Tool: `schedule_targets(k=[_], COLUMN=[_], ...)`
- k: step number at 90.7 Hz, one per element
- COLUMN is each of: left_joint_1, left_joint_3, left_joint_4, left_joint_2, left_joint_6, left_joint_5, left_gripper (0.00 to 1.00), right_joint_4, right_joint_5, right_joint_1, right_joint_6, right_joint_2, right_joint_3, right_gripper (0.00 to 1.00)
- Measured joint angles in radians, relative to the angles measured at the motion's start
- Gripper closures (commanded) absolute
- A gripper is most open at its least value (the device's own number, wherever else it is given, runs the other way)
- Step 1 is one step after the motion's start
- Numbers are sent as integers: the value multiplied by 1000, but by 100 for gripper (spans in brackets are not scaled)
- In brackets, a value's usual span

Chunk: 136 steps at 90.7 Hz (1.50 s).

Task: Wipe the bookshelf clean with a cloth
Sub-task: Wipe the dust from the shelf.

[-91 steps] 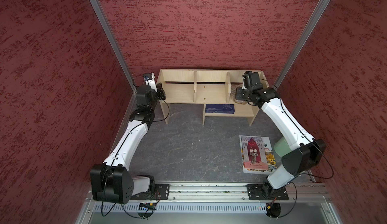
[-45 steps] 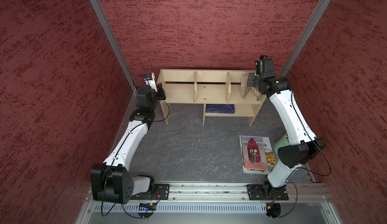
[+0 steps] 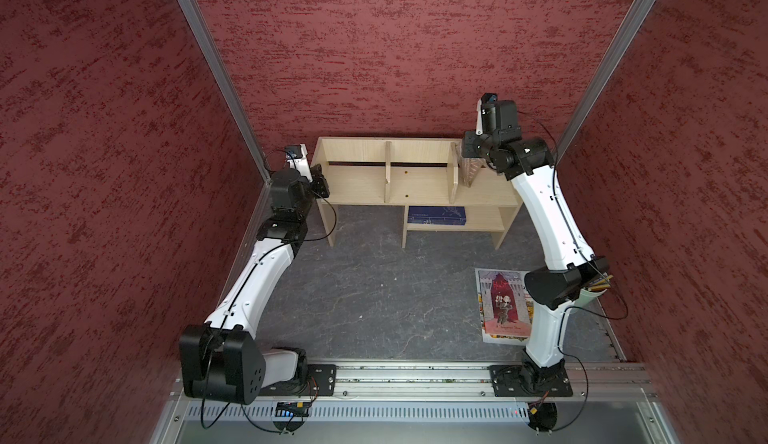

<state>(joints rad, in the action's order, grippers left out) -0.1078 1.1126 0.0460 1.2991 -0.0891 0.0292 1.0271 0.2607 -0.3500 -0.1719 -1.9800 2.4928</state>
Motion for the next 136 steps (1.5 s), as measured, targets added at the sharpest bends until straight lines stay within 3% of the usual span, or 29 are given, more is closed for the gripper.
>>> schedule_targets(k=[24,48,81,104,119,136], left_joint_1=[0,0,0,0,0,0], left_joint_3=[0,0,0,0,0,0], left_joint_4=[0,0,0,0,4,5], left_joint_2=[0,0,0,0,3,3], left_joint_6=[0,0,0,-1,-2,-1], left_joint_5=[0,2,1,1,1,0], left_gripper=[100,100,100,100,100,100], right_joint_4=[33,39,-78,-152,-186,-203], right_joint_5=[128,175,106,9,-37,-50], right_joint_1=[65,210,172,35,2,5], right_joint_6=[47,45,-38,-92,-119,-127], right_joint_2=[-1,194,550,593,581,462], right_joint_3=[12,-237,-749,-957,-983,-843], right_gripper=[100,100,100,100,100,100])
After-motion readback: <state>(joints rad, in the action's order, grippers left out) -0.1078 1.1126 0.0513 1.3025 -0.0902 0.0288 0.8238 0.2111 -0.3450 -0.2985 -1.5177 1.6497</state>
